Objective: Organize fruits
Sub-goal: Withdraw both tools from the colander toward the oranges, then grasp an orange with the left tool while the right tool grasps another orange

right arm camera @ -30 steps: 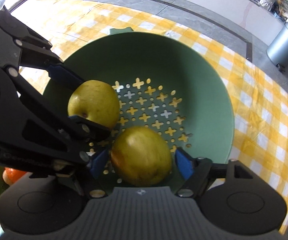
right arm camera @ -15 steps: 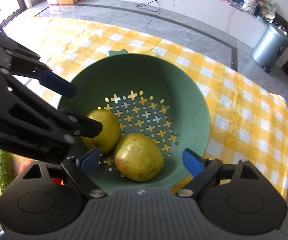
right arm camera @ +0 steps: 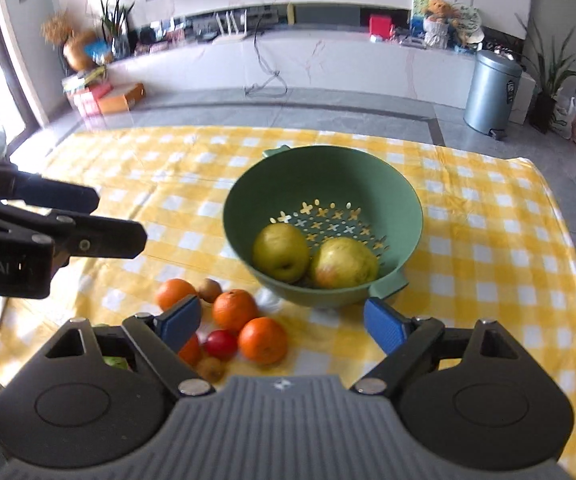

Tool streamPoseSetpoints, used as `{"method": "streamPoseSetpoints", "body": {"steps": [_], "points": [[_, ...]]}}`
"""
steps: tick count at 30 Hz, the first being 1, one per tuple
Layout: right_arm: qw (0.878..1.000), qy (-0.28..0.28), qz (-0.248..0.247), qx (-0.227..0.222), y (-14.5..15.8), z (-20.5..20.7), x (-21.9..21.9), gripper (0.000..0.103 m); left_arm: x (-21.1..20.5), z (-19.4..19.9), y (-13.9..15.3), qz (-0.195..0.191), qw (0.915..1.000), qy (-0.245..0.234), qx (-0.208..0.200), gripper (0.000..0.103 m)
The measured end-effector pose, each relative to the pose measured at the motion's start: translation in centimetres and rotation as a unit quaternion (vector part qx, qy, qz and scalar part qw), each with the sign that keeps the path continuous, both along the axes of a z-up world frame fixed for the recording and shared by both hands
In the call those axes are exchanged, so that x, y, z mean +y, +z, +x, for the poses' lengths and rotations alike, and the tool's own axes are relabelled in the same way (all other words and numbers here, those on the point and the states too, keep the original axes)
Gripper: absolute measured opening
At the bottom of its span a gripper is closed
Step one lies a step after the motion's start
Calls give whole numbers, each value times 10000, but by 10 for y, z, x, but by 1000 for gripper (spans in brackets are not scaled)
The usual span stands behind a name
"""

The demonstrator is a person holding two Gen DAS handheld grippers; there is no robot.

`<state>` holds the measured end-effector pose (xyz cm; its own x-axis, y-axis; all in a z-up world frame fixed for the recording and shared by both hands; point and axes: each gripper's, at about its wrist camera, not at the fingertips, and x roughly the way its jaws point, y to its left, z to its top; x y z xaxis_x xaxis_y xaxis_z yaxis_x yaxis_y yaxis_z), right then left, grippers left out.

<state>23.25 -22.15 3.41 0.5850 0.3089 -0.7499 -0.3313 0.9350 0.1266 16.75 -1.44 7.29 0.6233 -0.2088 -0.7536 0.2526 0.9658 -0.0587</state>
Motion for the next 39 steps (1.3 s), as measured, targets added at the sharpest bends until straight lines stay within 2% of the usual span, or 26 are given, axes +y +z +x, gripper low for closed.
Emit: {"method": "streamPoseSetpoints", "body": {"steps": [4,7,11,14,18,20,25,28,32,39], "points": [[9985,-262,470,-86,-13,-33,-1,84,10,-30,-11,-254,9994,122,-185,75],[9972,-421,584,-194,-23,-53,3,82,15,-45,-22,-400,9986,223,-279,75],[9949,-576,732,-390,-36,-68,8,80,20,-58,-41,-304,9972,420,-545,75],[9935,-699,740,-505,-46,-72,11,72,23,-60,-58,-385,9970,471,-480,69],[9937,-778,556,-584,-61,-71,15,68,25,-60,-78,-553,9970,374,-393,67],[9941,-803,429,-592,-66,-69,16,65,24,-57,-86,-496,9975,354,-367,66],[9942,-855,455,-467,-75,-61,13,62,21,-54,-110,-277,9989,316,-224,65],[9944,-882,449,-369,-81,-55,14,56,20,-48,-121,-204,9991,343,-127,64],[9942,-957,418,-252,-88,-43,18,55,23,-40,-129,-354,9985,419,-36,61],[9920,-1086,644,0,-99,-25,15,50,30,-32,-139,-788,9957,478,96,59]]}}
